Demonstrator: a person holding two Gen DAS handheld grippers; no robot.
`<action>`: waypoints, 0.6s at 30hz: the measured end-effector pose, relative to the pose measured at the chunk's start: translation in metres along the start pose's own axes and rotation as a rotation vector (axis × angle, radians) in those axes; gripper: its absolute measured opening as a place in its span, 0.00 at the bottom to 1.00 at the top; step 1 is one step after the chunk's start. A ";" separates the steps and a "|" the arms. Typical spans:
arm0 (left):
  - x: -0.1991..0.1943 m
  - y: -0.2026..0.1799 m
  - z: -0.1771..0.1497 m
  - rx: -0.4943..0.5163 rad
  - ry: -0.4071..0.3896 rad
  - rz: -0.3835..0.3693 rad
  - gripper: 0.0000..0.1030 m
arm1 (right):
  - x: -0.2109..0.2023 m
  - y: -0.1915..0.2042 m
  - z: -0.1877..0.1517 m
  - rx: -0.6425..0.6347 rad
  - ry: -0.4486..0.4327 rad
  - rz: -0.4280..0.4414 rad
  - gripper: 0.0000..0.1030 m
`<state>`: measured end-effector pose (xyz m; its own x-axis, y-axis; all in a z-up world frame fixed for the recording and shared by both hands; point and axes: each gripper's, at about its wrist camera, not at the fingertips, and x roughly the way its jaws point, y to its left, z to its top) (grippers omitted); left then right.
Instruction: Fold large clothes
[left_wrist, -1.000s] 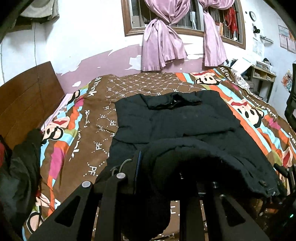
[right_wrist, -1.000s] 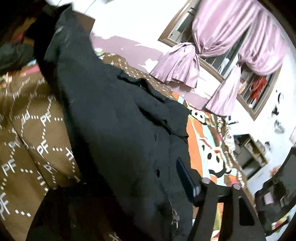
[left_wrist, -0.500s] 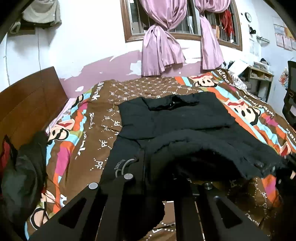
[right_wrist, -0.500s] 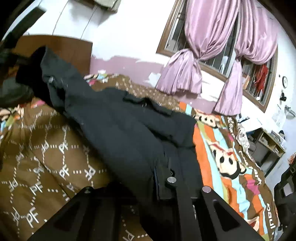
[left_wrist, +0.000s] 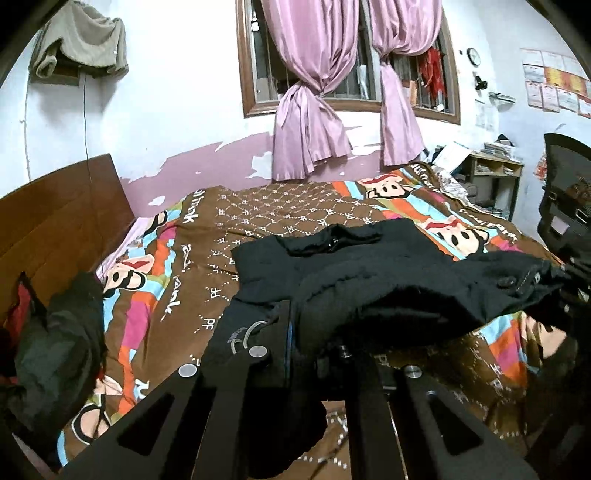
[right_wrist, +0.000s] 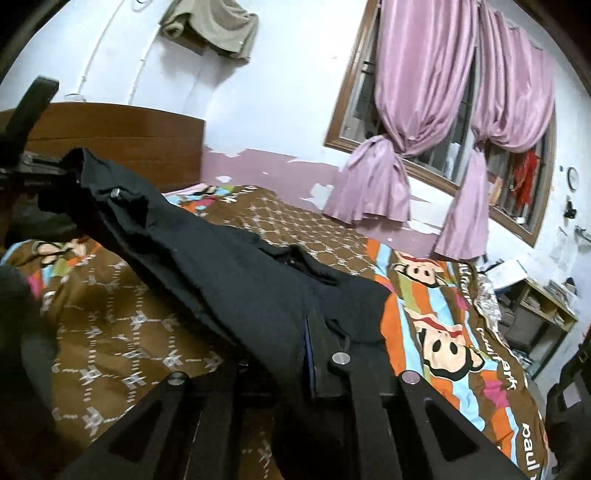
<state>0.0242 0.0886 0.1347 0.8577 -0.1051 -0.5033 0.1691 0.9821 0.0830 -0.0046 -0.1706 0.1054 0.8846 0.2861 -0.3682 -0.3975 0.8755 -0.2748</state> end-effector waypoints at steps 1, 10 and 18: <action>-0.009 -0.001 -0.002 0.008 -0.010 -0.002 0.05 | -0.009 0.002 0.003 -0.012 -0.002 0.012 0.08; -0.018 -0.008 0.000 0.074 -0.030 -0.018 0.05 | 0.004 -0.015 0.031 -0.025 0.084 0.055 0.08; 0.029 0.004 0.038 0.078 -0.061 0.016 0.05 | 0.064 -0.038 0.070 -0.093 0.093 -0.012 0.09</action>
<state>0.0679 0.0838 0.1528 0.8882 -0.1016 -0.4481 0.1908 0.9687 0.1586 0.0848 -0.1583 0.1547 0.8648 0.2349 -0.4438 -0.4118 0.8376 -0.3591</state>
